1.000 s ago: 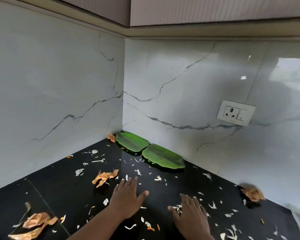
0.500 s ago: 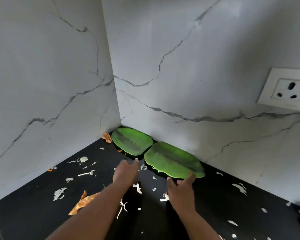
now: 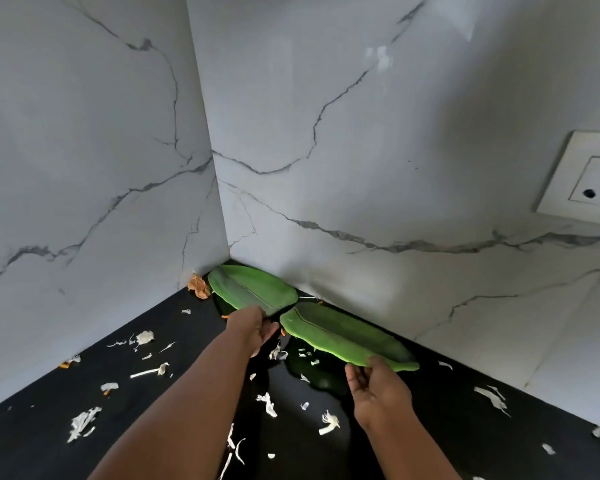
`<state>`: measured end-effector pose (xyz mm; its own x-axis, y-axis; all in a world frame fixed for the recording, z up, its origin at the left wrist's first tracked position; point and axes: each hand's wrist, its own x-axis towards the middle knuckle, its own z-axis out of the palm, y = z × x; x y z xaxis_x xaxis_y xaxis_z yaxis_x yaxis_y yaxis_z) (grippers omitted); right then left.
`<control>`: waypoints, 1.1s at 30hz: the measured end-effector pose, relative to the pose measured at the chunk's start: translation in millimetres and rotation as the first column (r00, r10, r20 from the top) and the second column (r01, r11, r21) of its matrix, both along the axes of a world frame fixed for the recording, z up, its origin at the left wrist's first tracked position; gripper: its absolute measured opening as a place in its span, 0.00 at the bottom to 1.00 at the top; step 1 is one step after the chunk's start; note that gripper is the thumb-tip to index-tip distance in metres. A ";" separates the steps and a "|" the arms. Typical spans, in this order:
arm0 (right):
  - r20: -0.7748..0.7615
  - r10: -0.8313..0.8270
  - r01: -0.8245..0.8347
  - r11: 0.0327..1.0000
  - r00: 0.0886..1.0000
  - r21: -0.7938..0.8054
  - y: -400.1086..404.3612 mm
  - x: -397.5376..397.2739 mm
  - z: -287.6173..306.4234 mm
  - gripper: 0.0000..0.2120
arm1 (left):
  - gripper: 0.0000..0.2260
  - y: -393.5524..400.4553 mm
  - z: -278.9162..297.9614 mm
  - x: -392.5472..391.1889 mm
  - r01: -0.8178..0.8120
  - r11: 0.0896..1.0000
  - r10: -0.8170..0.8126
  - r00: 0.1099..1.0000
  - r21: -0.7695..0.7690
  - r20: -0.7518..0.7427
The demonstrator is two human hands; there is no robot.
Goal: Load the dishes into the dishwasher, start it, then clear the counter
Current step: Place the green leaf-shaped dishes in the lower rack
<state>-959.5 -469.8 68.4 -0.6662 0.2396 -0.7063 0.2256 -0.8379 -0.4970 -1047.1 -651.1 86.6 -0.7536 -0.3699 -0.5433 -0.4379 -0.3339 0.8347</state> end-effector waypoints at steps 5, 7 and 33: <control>-0.059 -0.011 0.008 0.999 0.998 -0.042 32.2 44.1 16.2 0.04 | 0.10 -22.0 23.9 42.4 -0.053 0.987 0.040 0.995 -0.151 -0.091; -0.065 -0.002 0.000 1.000 0.998 -0.027 42.7 69.1 29.2 0.05 | 0.11 -30.2 28.2 71.3 -0.024 0.981 0.002 0.994 -0.194 -0.113; -0.182 -0.164 0.203 0.953 0.969 0.223 157.1 389.6 101.2 0.18 | 0.18 -7.0 63.9 444.5 0.181 0.892 -0.070 0.961 0.415 -0.267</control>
